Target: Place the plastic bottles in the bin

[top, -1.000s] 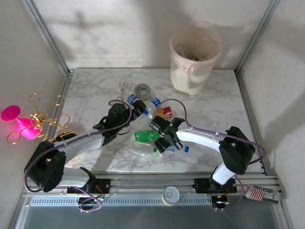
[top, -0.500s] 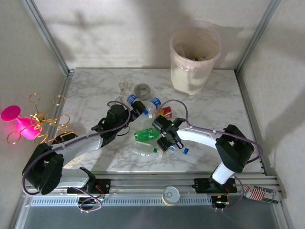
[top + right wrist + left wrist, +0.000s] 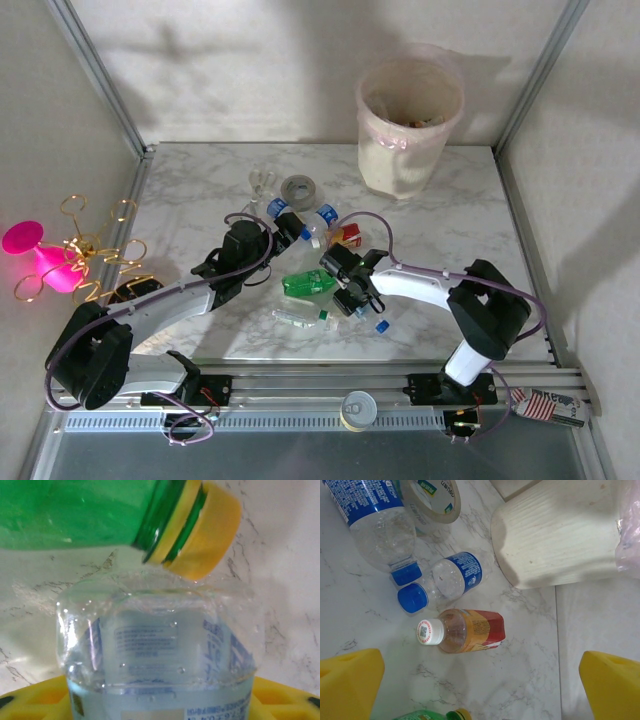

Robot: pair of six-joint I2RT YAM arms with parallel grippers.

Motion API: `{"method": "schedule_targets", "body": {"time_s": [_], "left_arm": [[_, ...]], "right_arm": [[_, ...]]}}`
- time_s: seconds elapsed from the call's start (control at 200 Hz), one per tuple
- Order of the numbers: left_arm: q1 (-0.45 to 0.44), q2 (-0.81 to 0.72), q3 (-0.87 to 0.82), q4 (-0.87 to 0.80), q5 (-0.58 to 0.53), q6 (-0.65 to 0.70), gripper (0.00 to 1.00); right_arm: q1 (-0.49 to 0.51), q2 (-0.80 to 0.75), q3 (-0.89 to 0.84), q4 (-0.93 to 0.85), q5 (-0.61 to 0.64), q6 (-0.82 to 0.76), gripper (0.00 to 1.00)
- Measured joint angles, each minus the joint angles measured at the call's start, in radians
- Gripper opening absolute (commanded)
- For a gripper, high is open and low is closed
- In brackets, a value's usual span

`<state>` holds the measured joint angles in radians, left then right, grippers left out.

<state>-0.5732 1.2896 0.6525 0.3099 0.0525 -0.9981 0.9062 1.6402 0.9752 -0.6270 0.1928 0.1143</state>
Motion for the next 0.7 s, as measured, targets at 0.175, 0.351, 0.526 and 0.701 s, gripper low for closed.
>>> {"method": "schedule_targets", "body": {"time_s": [0.175, 0.351, 0.526, 0.701], "left_arm": [[0.002, 0.000, 0.000, 0.000, 0.000, 0.000, 1.00], [0.012, 0.000, 0.000, 0.000, 0.000, 0.000, 1.00], [0.022, 0.000, 0.000, 0.000, 0.000, 0.000, 1.00], [0.027, -0.001, -0.010, 0.003, 0.001, 0.001, 1.00]], "right_arm": [[-0.027, -0.071, 0.000, 0.002, -0.039, -0.024, 0.52], [-0.139, -0.243, 0.000, 0.068, -0.187, -0.047, 0.51], [-0.324, -0.398, 0.000, 0.230, -0.393, -0.039, 0.51], [-0.485, -0.438, 0.016, 0.431, -0.578, 0.039, 0.49]]}}
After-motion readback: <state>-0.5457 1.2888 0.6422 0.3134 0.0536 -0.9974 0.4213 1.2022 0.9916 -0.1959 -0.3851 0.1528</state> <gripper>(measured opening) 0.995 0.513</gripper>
